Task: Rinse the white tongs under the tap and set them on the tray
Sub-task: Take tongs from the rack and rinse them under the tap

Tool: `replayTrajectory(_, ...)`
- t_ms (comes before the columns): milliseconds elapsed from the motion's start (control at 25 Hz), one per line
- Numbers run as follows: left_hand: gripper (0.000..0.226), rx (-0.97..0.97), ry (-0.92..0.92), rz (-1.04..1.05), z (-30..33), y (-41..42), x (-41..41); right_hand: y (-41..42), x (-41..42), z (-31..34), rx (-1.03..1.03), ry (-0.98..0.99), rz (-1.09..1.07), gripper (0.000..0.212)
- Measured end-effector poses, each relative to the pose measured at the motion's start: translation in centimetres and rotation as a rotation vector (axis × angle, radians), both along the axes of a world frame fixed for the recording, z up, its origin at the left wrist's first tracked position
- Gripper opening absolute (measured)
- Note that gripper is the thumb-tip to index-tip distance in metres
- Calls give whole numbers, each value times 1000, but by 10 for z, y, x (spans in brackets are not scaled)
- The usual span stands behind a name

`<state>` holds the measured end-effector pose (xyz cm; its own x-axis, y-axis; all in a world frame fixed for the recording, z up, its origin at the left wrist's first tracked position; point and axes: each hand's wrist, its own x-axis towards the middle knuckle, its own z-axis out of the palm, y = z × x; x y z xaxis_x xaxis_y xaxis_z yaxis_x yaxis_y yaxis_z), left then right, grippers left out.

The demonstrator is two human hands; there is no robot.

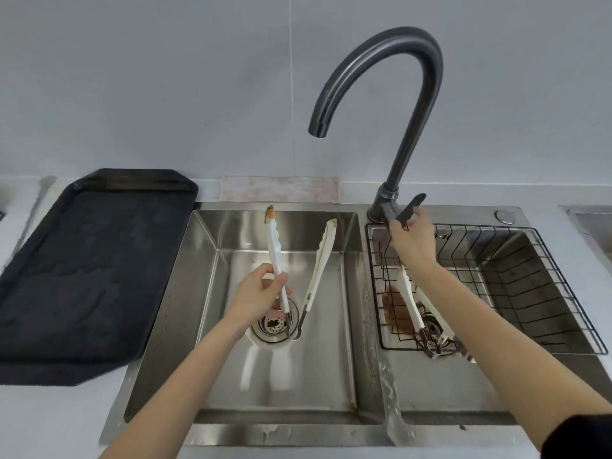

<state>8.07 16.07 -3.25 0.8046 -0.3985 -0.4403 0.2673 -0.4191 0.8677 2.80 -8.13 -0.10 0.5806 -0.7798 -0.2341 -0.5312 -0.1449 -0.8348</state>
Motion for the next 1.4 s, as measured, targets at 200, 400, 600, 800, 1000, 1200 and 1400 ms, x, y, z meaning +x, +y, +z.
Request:
replayTrajectory(200,10,-5,51,31,-9,1,6,-35,22,11,-150,18,-58,52)
replayTrajectory(400,11,2,84,39,-16,3,-4,-38,21,4,-126,-6,-80,31)
replayTrajectory(600,12,-14,99,36,-14,2,-15,-36,13,-1,-145,-12,-61,31)
replayTrajectory(800,12,-16,97,31,-10,1,-18,-34,9,-1,-135,-14,-59,30)
replayTrajectory(1000,10,-26,104,35,-11,2,-21,-27,8,6,-60,8,-36,39)
replayTrajectory(1200,11,1,17,75,-13,5,-19,31,0,-7,108,-87,-141,60)
replayTrajectory(1400,9,33,-9,95,-20,14,-7,94,19,-49,717,58,61,49)
